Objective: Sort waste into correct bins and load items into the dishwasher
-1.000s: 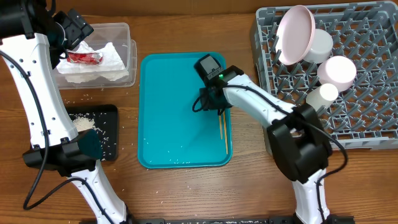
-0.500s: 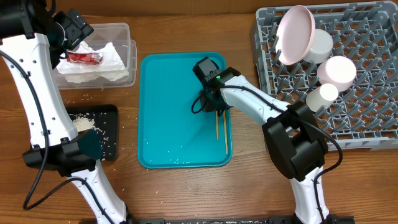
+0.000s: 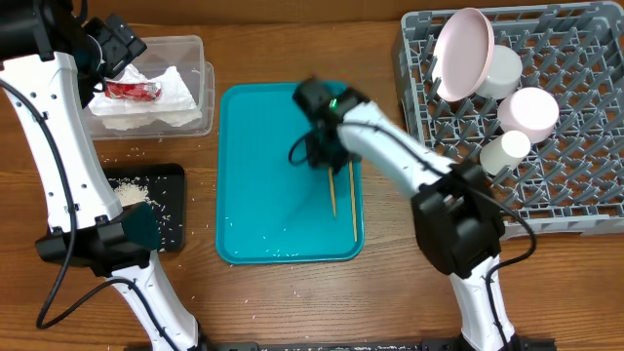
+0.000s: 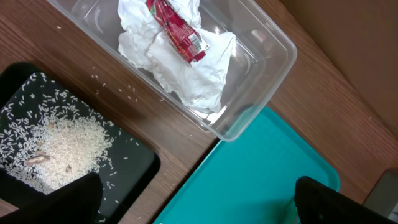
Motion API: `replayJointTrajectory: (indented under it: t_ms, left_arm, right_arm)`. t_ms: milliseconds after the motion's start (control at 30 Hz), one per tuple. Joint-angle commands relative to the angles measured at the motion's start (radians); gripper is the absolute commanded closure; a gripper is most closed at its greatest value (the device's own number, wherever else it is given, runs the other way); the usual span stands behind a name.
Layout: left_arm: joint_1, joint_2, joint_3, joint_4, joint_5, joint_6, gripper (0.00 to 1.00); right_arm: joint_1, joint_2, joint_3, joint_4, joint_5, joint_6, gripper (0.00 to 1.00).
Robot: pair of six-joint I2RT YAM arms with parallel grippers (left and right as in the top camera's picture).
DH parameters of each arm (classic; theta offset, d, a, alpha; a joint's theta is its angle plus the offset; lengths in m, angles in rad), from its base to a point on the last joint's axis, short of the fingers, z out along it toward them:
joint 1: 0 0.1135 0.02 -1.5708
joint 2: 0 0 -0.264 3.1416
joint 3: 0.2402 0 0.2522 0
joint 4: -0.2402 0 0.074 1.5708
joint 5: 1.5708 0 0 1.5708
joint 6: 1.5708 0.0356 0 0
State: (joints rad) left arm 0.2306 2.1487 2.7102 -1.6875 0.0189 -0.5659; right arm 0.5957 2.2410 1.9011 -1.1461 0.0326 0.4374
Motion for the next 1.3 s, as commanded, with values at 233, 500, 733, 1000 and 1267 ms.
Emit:
replayJointTrajectory:
  t_ms: [233, 500, 733, 1000, 1267]
  left_arm:
    - [-0.002, -0.010, -0.001, -0.002, 0.004, 0.013, 0.00]
    - [-0.002, -0.010, -0.001, -0.002, 0.004, 0.013, 0.00]
    - [-0.002, -0.010, -0.001, -0.002, 0.004, 0.013, 0.00]
    - [-0.002, -0.010, -0.001, -0.002, 0.004, 0.013, 0.00]
    - [-0.002, -0.010, -0.001, -0.002, 0.004, 0.013, 0.00]
  right_arm:
    - [-0.364, -0.045, 0.539, -0.369, 0.005, -0.406, 0.96]
    - [-0.520, -0.034, 0.446, -0.405, -0.196, -0.542, 0.96]
    - [-0.530, -0.026, 0.368, -0.378, -0.211, -0.514, 0.18]
    - [-0.509, -0.032, 0.372, -0.406, -0.302, -0.413, 0.15]
    - [-0.339, -0.032, 0.325, -0.438, -0.346, -0.282, 0.17]
